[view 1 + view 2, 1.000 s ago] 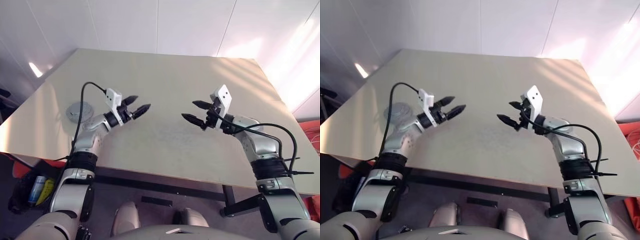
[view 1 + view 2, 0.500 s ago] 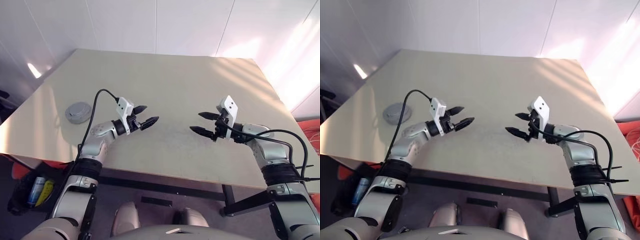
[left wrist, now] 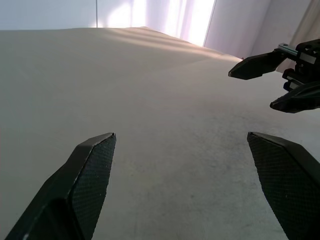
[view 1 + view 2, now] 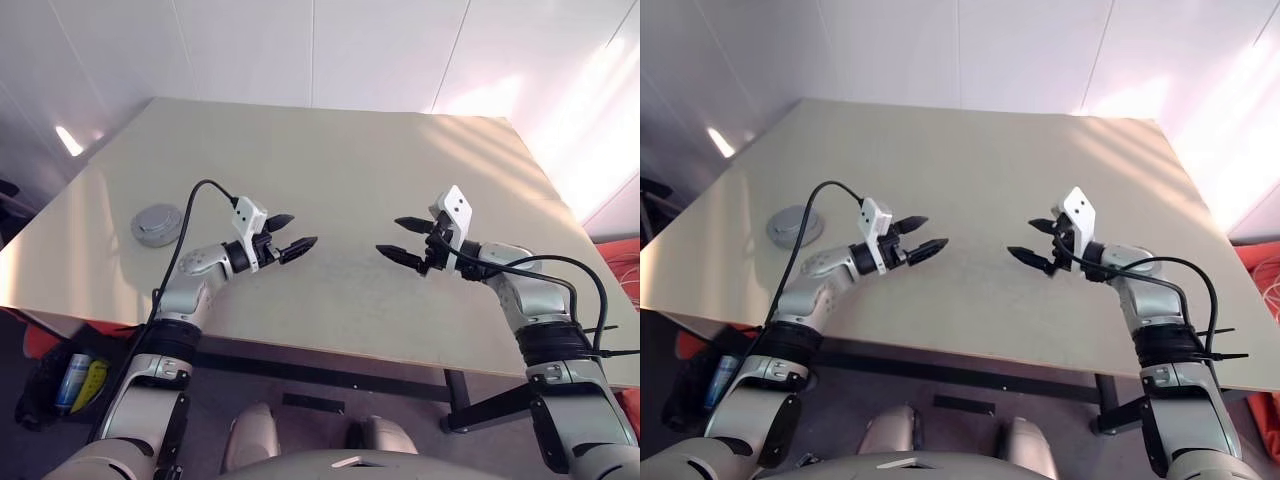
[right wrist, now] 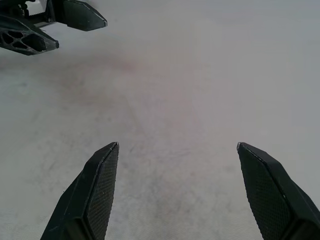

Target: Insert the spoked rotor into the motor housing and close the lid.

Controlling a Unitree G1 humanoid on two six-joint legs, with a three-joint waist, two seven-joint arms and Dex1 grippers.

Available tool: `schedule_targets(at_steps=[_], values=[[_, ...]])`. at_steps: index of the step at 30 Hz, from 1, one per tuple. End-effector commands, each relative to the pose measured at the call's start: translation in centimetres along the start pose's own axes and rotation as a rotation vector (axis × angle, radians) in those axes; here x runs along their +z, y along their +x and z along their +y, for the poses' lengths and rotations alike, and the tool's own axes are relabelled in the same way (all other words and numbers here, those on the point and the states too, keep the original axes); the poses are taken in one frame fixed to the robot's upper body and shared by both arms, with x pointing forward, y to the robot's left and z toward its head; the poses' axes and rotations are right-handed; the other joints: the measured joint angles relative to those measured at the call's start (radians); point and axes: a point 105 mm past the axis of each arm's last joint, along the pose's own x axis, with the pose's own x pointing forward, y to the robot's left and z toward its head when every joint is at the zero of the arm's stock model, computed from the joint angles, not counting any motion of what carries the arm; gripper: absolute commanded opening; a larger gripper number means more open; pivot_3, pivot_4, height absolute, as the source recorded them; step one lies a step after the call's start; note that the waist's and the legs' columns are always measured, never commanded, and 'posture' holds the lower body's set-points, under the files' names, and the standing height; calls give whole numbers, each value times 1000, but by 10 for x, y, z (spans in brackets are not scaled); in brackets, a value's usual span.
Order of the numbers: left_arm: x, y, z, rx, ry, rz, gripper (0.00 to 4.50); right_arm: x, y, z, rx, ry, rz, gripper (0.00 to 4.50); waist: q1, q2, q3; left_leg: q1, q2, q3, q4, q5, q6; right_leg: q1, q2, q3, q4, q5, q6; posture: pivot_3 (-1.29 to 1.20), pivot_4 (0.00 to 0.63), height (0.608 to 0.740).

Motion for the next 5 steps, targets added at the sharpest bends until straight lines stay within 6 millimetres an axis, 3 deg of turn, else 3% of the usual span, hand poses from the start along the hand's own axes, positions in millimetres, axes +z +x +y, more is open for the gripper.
schedule_targets(at_steps=[1, 5], values=[[12, 2, -1, -8, 39, -37, 4469, 16, -1, -8, -35, -37, -59, 4317, 0, 0, 0, 0, 0, 0, 0, 0, 0, 0, 0, 0, 0, 0, 0, 0, 0, 740], [10, 2, 0, -5, 39, -34, 4469, 17, 0, -8, -40, -36, -63, 4317, 0, 0, 0, 0, 0, 0, 0, 0, 0, 0, 0, 0, 0, 0, 0, 0, 0, 740]])
